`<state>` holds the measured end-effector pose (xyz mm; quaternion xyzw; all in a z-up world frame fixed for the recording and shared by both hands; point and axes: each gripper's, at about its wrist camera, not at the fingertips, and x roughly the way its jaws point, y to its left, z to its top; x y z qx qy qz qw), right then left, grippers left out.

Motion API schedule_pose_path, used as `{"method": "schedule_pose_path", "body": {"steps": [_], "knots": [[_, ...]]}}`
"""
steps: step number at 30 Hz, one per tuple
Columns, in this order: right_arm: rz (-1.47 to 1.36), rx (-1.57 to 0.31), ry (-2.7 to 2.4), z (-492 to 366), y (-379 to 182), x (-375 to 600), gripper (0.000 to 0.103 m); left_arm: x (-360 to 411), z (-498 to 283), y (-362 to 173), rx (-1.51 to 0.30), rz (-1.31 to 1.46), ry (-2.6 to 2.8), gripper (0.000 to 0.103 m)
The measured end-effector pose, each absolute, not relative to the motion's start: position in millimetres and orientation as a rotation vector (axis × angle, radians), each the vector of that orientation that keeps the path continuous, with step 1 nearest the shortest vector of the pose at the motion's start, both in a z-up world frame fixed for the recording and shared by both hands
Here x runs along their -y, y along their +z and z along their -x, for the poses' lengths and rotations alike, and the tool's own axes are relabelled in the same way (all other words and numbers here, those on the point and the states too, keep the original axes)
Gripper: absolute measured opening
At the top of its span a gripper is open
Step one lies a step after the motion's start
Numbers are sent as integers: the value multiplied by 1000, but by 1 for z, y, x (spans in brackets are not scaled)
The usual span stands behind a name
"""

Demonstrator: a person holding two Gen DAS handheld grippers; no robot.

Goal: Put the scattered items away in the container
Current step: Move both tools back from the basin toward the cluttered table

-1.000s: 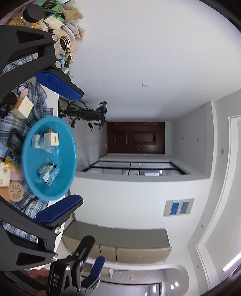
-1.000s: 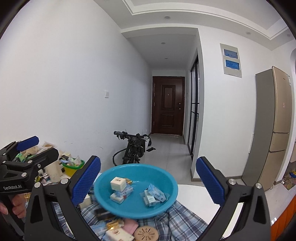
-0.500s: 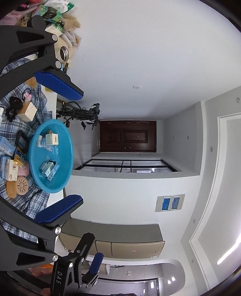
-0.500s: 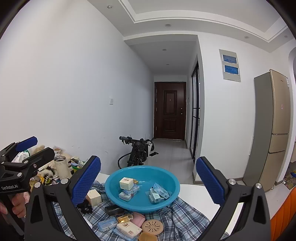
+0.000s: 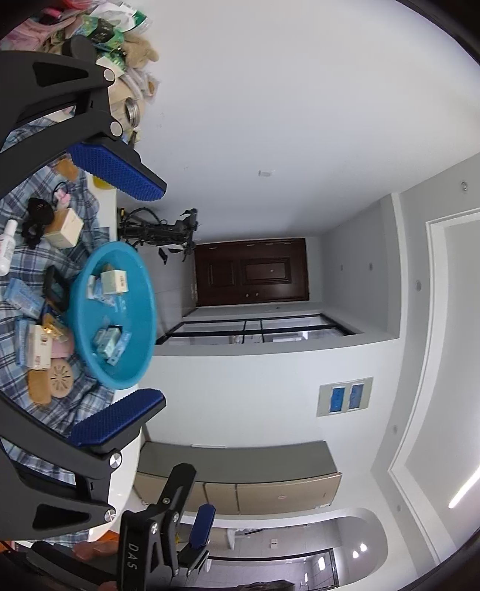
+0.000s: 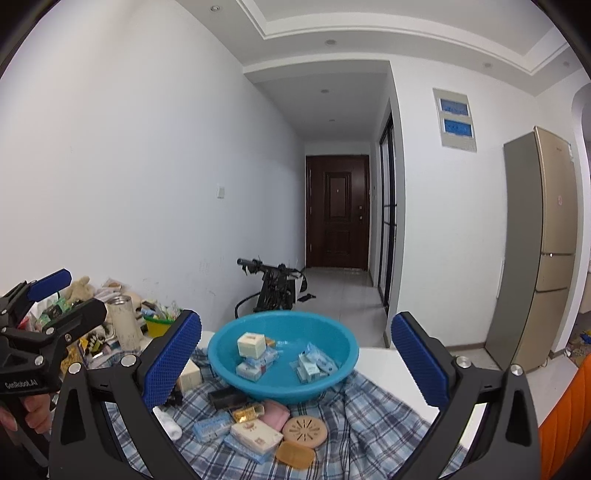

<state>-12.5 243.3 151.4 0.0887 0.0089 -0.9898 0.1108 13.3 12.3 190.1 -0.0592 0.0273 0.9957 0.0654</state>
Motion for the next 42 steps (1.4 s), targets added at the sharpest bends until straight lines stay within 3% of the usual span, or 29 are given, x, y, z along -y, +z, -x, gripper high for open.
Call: {"method": "schedule_pose_path", "body": {"steps": [7, 13, 22, 42], "knots": [[-349, -18, -2894, 19, 114, -243, 103, -3, -1, 151, 9, 273, 2993, 103], [-379, -36, -2881, 20, 80, -240, 103, -2, 6, 105, -41, 386, 3005, 103], [-372, -42, -2878, 12, 36, -236, 102, 3, 4, 52, 47, 358, 3011, 103], [-358, -8, -2926, 23, -14, -241, 103, 15, 25, 1, 152, 440, 3055, 103]]}}
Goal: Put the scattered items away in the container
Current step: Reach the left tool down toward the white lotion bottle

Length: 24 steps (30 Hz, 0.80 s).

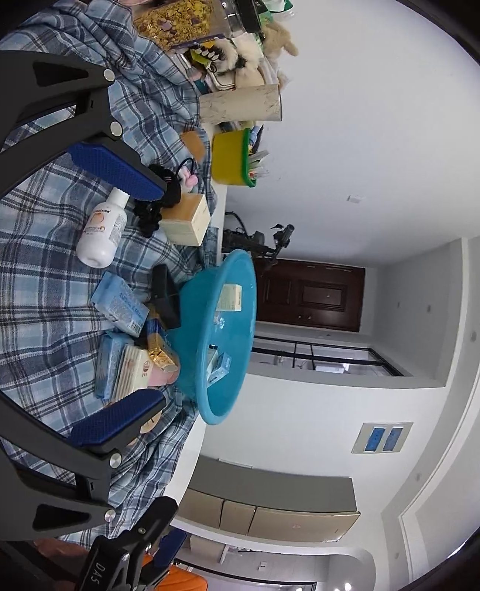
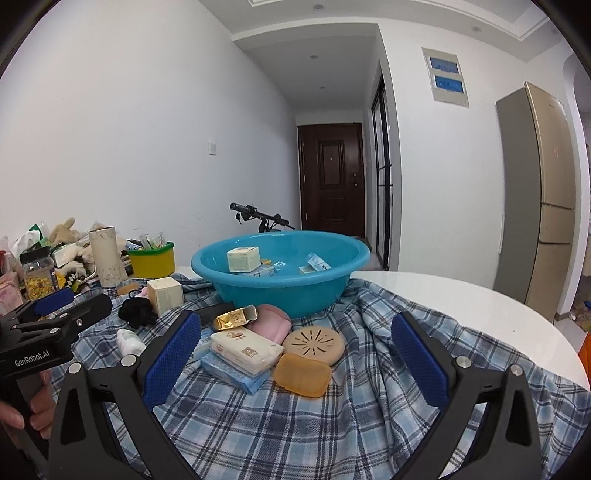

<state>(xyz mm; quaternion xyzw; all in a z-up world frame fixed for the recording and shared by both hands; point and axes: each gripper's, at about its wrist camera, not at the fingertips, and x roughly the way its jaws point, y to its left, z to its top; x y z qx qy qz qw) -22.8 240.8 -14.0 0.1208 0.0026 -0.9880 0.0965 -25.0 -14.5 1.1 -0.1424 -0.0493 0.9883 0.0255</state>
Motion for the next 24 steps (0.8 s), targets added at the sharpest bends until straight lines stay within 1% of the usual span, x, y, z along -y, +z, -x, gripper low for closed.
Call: {"method": "schedule_pose_path", "body": {"steps": [6, 12, 18, 24], "knots": [[-370, -35, -2918, 27, -23, -235, 102, 11, 22, -3, 107, 384, 3054, 103], [-353, -124, -2910, 24, -30, -225, 102, 7, 22, -9, 31, 347, 3078, 103], [-399, -169, -2908, 28, -33, -219, 102, 16, 31, -13, 103, 420, 3039, 103], [-450, -107, -2897, 35, -35, -226, 102, 13, 39, -16, 84, 491, 3058, 103]]}}
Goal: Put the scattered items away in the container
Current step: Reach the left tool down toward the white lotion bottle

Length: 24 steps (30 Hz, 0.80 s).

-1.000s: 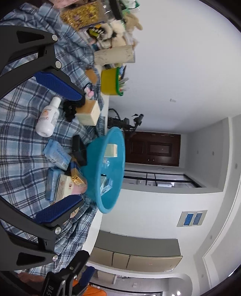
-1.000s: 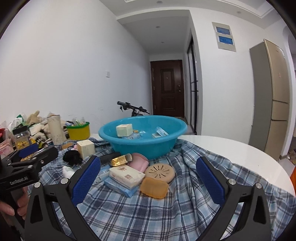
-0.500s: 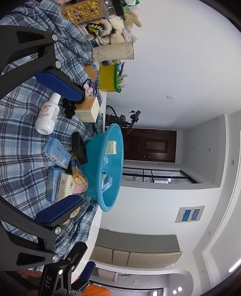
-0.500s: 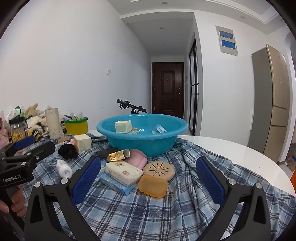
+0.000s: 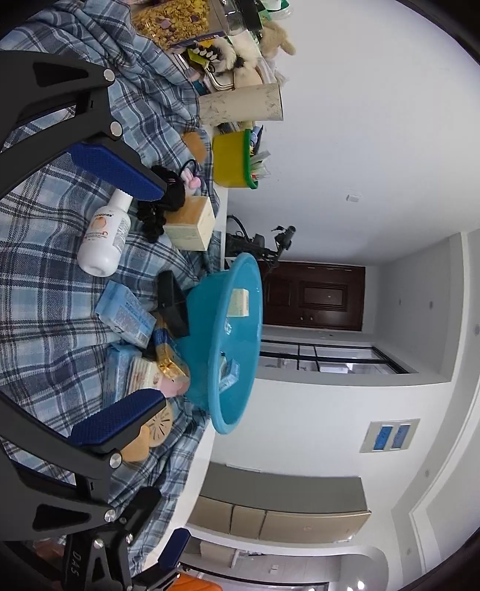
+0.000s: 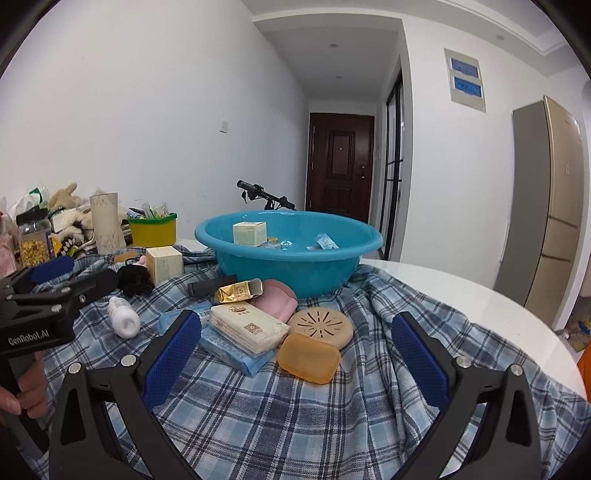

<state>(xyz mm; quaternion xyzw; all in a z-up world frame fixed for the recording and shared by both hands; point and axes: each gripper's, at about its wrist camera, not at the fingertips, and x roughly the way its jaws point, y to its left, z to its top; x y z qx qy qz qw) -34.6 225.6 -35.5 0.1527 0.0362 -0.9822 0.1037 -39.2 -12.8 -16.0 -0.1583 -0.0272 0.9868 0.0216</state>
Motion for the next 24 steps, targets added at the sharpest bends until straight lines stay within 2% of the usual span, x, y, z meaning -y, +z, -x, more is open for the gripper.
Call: {"method": "schedule_pose_path", "body": {"steps": [15, 20, 24], "knots": [[-445, -75, -2900, 34, -35, -229, 103, 5, 37, -17, 25, 479, 3061, 103], [-448, -74, -2899, 35, -36, -229, 103, 17, 41, -16, 73, 542, 2967, 103], [-455, -76, -2895, 36, -36, -228, 103, 34, 48, -1, 14, 619, 2947, 103]]}}
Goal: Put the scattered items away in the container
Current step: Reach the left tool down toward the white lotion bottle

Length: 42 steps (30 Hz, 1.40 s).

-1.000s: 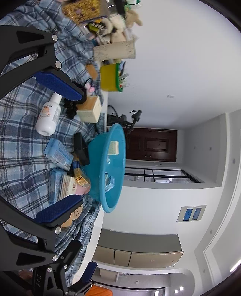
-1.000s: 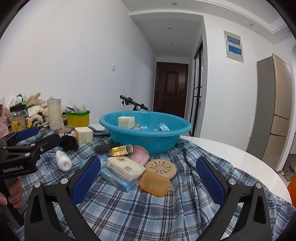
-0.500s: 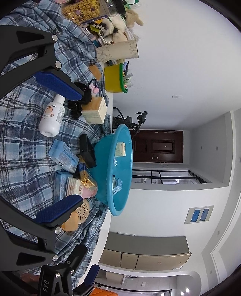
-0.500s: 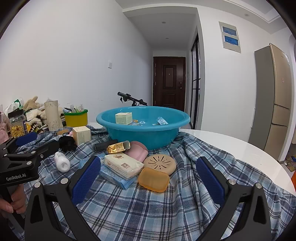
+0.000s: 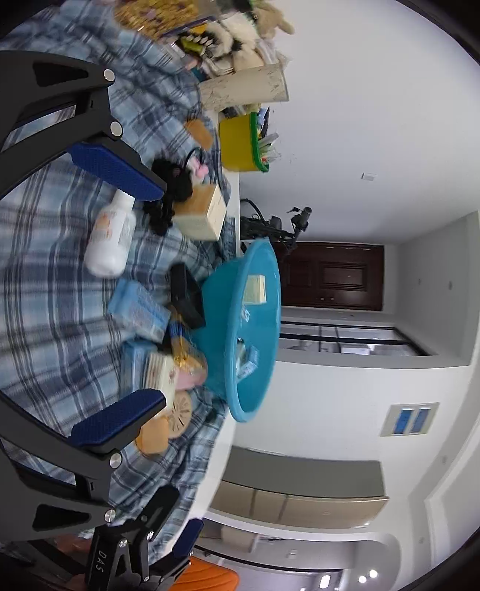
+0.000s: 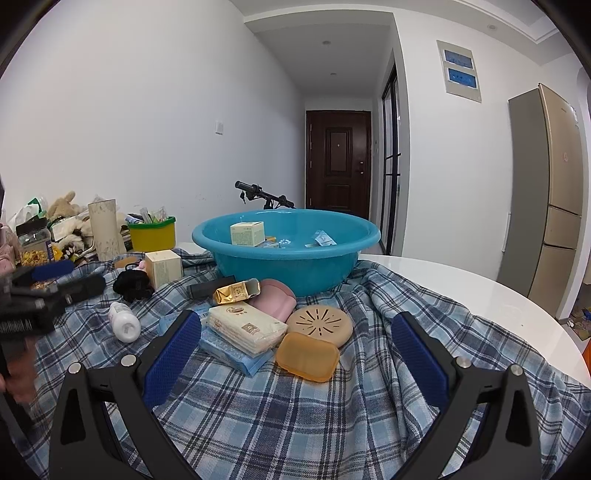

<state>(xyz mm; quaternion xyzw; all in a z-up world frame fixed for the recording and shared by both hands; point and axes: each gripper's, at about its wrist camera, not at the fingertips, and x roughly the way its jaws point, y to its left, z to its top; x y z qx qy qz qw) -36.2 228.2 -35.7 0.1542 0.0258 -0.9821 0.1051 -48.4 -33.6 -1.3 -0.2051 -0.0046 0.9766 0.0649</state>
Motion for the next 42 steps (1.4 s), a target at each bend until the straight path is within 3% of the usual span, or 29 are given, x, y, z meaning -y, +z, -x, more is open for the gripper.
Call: {"method": "schedule_pose_path", "body": {"steps": [10, 42], "knots": [[-452, -73, -2892, 35, -36, -229, 103, 53, 97, -15, -181, 953, 2761, 103], [-466, -74, -2877, 37, -35, -227, 103, 93, 158, -70, 26, 1182, 2499, 103]]}}
